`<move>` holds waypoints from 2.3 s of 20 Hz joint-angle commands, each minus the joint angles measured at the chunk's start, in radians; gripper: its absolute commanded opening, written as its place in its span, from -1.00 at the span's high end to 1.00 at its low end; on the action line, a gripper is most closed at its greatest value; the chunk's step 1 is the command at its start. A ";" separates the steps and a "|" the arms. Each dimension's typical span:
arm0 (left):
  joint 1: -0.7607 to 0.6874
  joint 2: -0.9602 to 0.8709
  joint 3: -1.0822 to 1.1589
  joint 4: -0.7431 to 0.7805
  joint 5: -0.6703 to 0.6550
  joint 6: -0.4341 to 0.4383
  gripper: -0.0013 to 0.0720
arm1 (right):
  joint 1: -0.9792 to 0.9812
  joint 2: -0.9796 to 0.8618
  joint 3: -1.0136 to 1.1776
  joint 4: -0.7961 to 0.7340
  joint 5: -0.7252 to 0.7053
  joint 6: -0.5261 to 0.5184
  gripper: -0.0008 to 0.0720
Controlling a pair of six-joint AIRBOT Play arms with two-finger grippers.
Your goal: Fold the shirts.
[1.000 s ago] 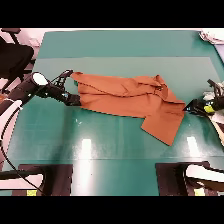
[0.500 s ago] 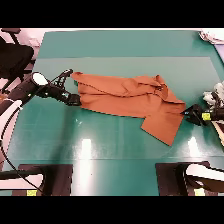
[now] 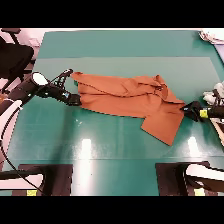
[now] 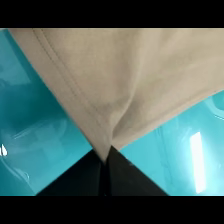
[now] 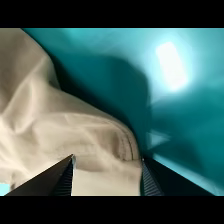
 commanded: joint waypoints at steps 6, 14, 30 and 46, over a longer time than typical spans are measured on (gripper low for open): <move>0.001 0.000 0.001 -0.002 -0.015 0.000 0.90 | 0.042 -0.034 -0.001 -0.019 0.033 0.030 -0.37; 0.001 0.000 0.001 -0.002 0.011 0.000 0.90 | -0.068 0.056 -0.001 -0.141 0.077 0.074 -0.37; 0.001 0.004 0.001 -0.006 -0.024 0.000 0.90 | 0.100 0.005 0.000 -0.136 -0.016 0.107 0.93; 0.001 0.712 0.047 0.010 0.154 -0.053 0.91 | 0.065 0.674 0.274 0.224 0.073 0.082 0.93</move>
